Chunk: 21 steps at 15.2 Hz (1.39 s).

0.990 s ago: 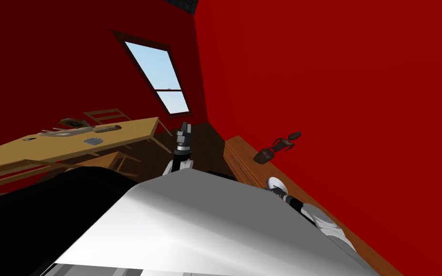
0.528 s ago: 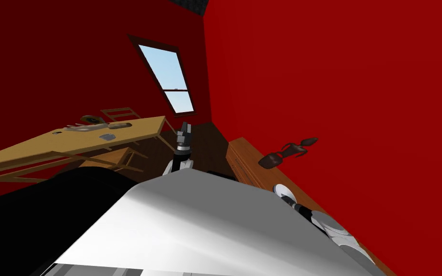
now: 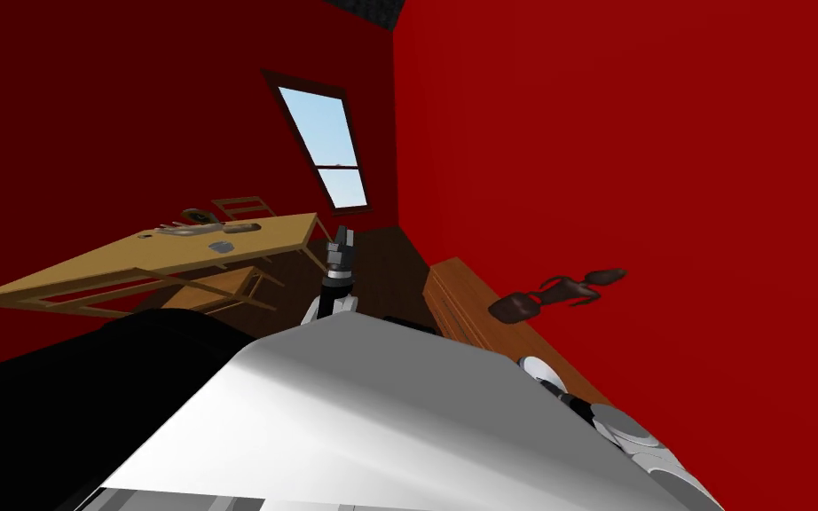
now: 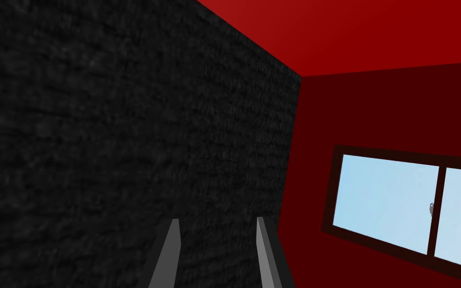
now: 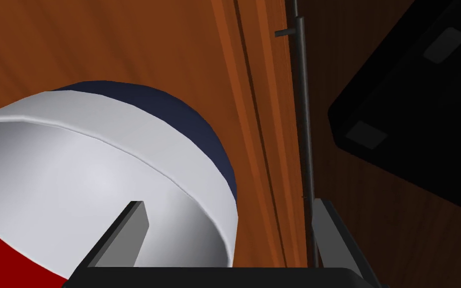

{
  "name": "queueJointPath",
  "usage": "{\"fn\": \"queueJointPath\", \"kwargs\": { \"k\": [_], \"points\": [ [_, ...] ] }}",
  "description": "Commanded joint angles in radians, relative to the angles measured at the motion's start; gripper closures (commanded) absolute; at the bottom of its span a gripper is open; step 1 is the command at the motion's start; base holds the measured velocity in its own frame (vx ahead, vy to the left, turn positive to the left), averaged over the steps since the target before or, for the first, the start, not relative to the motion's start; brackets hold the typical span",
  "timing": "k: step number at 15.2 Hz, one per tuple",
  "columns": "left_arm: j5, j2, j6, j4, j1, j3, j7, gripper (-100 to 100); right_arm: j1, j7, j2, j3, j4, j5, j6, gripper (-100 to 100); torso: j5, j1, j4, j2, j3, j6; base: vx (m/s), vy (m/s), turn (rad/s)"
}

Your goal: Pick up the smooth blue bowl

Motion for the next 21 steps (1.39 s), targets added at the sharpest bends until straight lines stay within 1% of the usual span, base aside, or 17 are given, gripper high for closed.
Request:
{"fn": "queueJointPath", "kwargs": {
  "k": [1, 3, 4, 5, 7, 9, 10, 11, 15, 16, 18, 20, 21],
  "points": [
    [0.0, 0.0, 0.0, 0.0, 0.0, 0.0, 0.0, 0, -0.008, 0.018, -0.008, 0.005, 0.045, 0.023, -0.008, -100, 0.0, 0.0, 0.0, 0.0, 0.0, 0.0, 0.029, 0.056, 0.119],
    [0.0, 0.0, 0.0, 0.0, 0.0, 0.0, 0.0, 0, -0.013, 0.023, -0.016, 0.016, 0.084, 0.055, -0.01, -100, 0.0, 0.001, 0.0, -0.001, 0.0, 0.0, 0.038, 0.07, 0.129],
    [0.0, 0.0, 0.0, 0.0, 0.0, 0.0, 0.0, 0, -0.03, 0.035, -0.005, 0.007, 0.091, 0.033, -0.017, -100, 0.0, 0.001, 0.0, -0.001, -0.001, 0.0, 0.026, 0.043, 0.05],
    [0.0, 0.0, 0.0, 0.0, 0.0, 0.0, 0.0, 0, -0.033, 0.05, 0.024, 0.016, 0.112, 0.027, 0.006, -100, 0.0, 0.0, 0.0, 0.0, 0.0, 0.0, 0.017, -0.022, 0.053],
    [0.0, 0.0, 0.0, 0.0, 0.0, 0.0, 0.0, 0, -0.032, 0.055, 0.039, 0.021, 0.117, 0.023, 0.02, -100, -0.001, -0.006, 0.0, 0.0, 0.0, 0.0, 0.016, -0.075, 0.064],
    [0.0, 0.0, 0.0, 0.0, 0.0, 0.0, 0.0, 0, -0.031, 0.064, 0.069, 0.03, 0.128, 0.015, 0.046, -100, -0.002, -0.01, 0.0, 0.001, 0.001, 0.001, 0.004, -0.098, 0.051],
    [0.0, 0.0, 0.0, 0.0, 0.0, 0.0, 0.0, 0, -0.044, 0.071, 0.058, 0.019, 0.146, 0.015, 0.024, -100, -0.002, -0.01, 0.0, 0.002, 0.001, 0.001, -0.003, -0.056, 0.029],
    [0.0, 0.0, 0.0, 0.0, 0.0, 0.0, 0.0, 0, -0.047, 0.083, 0.062, 0.018, 0.155, 0.011, 0.025, 100, -0.002, -0.009, 0.0, 0.002, 0.001, 0.001, 0.0, -0.021, 0.004],
    [0.0, 0.0, 0.0, 0.0, 0.0, 0.0, 0.0, 0, -0.047, 0.083, 0.063, 0.018, 0.155, 0.011, 0.024, 100, -0.001, -0.005, 0.0, 0.002, 0.001, 0.0, 0.0, -0.003, -0.003],
    [0.0, 0.0, 0.0, 0.0, 0.0, 0.0, 0.0, 0, -0.031, 0.061, 0.061, 0.028, 0.125, 0.017, 0.04, 100, -0.001, -0.005, 0.0, 0.002, 0.001, 0.0, 0.0, 0.0, 0.0],
    [0.0, 0.0, 0.0, 0.0, 0.0, 0.0, 0.0, 0, -0.033, 0.05, 0.024, 0.016, 0.112, 0.027, 0.006, 100, -0.001, -0.003, 0.0, 0.002, 0.001, 0.0, 0.005, 0.038, -0.049],
    [0.0, 0.0, 0.0, 0.0, 0.0, 0.0, 0.0, 0, -0.034, 0.043, 0.001, 0.01, 0.104, 0.034, -0.014, 100, 0.001, 0.001, 0.0, 0.002, 0.001, 0.0, -0.015, 0.096, -0.074],
    [0.0, 0.0, 0.0, 0.0, 0.0, 0.0, 0.0, 0, -0.036, 0.042, 0.016, 0.016, 0.11, 0.03, 0.003, 100, 0.002, 0.003, 0.001, 0.003, 0.002, 0.0, -0.011, 0.058, -0.03]
  ]
}}
